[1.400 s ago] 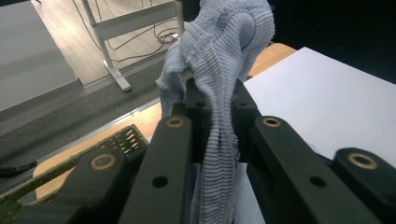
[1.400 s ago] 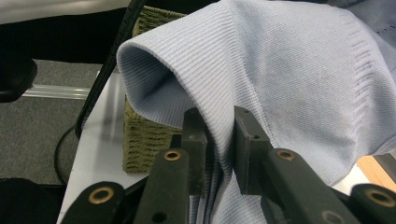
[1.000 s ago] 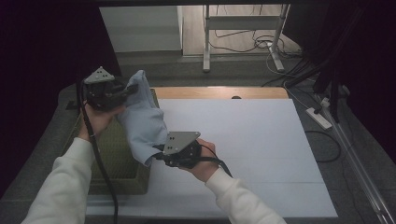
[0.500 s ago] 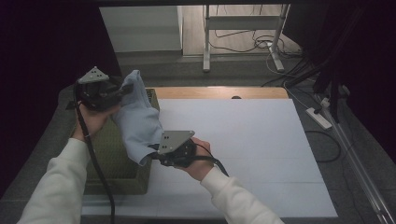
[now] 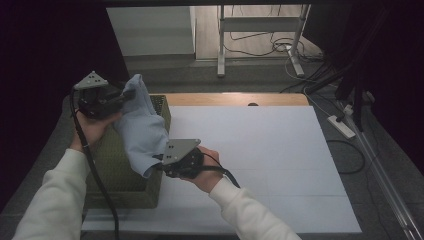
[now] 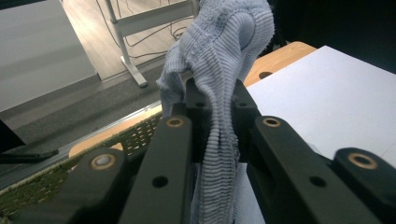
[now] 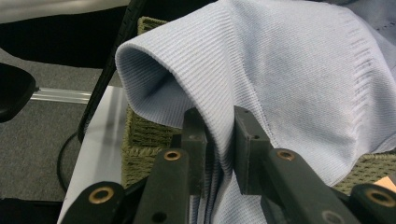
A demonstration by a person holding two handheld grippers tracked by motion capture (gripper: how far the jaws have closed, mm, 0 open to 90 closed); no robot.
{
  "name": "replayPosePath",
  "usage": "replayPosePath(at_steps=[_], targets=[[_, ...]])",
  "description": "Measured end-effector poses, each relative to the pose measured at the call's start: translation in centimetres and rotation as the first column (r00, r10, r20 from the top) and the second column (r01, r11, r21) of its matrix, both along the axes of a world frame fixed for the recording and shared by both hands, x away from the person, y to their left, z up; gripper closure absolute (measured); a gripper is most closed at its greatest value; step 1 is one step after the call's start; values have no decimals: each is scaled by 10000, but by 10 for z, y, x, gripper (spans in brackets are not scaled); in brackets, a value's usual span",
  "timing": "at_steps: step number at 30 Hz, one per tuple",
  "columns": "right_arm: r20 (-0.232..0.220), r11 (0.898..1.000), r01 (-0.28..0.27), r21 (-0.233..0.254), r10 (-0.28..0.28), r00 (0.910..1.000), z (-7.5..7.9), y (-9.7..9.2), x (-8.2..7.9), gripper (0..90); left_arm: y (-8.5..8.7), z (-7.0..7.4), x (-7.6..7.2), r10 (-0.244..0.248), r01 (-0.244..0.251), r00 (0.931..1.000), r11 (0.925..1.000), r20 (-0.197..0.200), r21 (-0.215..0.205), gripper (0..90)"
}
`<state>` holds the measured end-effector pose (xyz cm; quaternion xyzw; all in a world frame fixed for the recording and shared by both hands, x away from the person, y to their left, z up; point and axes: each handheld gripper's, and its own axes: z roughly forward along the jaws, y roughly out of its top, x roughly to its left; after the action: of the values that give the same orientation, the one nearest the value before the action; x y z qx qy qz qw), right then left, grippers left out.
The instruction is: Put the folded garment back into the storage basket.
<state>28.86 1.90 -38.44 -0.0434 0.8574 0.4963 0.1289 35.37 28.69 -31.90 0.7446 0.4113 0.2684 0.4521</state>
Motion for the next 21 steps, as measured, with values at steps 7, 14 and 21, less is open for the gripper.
replayPosePath(at_steps=[7, 14, 21], targets=[[7, 9999, -105, -20, 105, 9999, 0, 9, -1, 763, 8, 0, -2, 110, -110, 9999, 9999, -6, 31, 821], [-36, 9999, -160, 2, 160, 9999, 0, 19, 0, 764, 17, 2, -4, 249, -249, 9997, 9997, -11, 80, 821], [-56, 9997, -264, 0, 264, 9996, -1, 28, -2, 763, 25, 1, -7, 347, -347, 9994, 9994, -2, 77, 822]])
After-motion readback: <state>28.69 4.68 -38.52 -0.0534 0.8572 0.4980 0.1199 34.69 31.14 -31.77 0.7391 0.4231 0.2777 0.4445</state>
